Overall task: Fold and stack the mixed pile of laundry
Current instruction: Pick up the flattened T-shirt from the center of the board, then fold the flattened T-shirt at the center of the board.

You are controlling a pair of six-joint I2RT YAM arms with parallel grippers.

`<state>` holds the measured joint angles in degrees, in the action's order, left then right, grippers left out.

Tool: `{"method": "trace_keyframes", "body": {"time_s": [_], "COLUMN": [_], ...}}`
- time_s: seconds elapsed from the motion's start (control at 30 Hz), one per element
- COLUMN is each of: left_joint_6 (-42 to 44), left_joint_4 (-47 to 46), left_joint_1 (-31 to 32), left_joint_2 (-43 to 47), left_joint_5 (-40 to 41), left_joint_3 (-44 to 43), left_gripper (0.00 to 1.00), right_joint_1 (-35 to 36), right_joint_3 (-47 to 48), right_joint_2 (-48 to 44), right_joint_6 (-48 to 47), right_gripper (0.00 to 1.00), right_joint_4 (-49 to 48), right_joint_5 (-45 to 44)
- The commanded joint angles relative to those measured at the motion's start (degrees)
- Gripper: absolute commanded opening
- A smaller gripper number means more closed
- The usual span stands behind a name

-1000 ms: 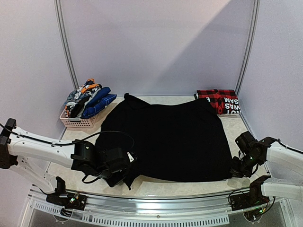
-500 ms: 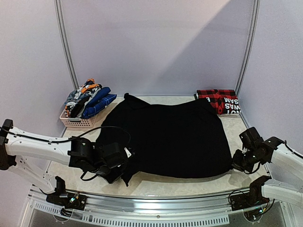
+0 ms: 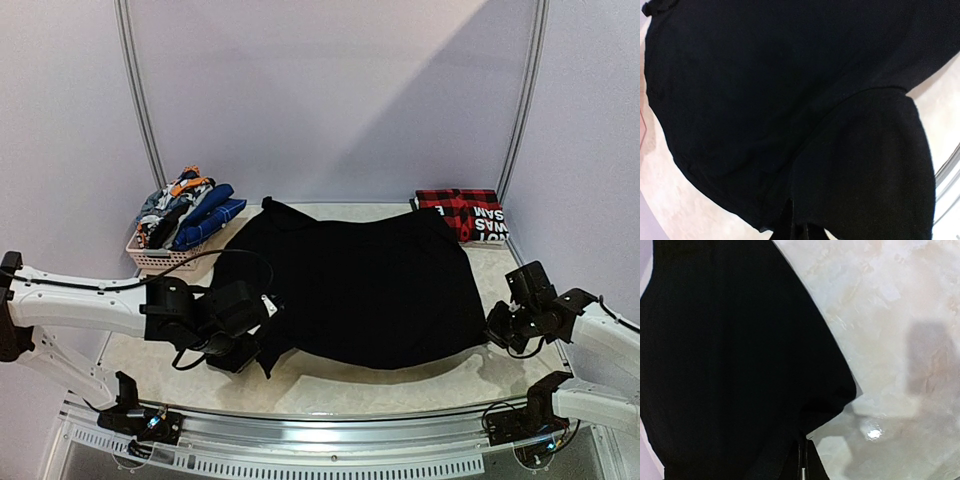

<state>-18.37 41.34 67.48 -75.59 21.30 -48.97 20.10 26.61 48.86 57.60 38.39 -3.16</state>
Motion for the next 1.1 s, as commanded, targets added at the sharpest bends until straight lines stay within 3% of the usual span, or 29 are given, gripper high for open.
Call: {"method": "trace_keyframes", "body": {"time_s": [0.0, 0.43, 0.67, 1.07], "left_joint_6": [2.9, 11.1, 14.0, 17.9], "left_joint_4": [0.2, 3.1, 3.7, 4.8], "left_joint_1": [-1.7, -6.7, -12.0, -19.0], "left_joint_2": [0.5, -3.2, -9.6, -18.1], "left_joint_5": [1.4, -1.6, -3.2, -4.2], "left_joint_3": [-2.6, -9.6, -14.2, -21.2], "left_gripper": [0.0, 0.0, 0.0, 0.0], "right_joint_1": [-0.3, -0.2, -0.2, -0.3], "right_joint_3": [1.6, 1.8, 2.2, 7.0], "right_joint_2": [-1.2, -0.8, 0.5, 15.5], "right_joint_6": [3.1, 3.7, 3.3, 0.6], "right_gripper": [0.0, 0.0, 0.0, 0.0], "right_joint_4": [-4.1, -9.7, -13.3, -21.3], "right_joint_5": [-1.9, -4.7, -9.1, -11.4]}}
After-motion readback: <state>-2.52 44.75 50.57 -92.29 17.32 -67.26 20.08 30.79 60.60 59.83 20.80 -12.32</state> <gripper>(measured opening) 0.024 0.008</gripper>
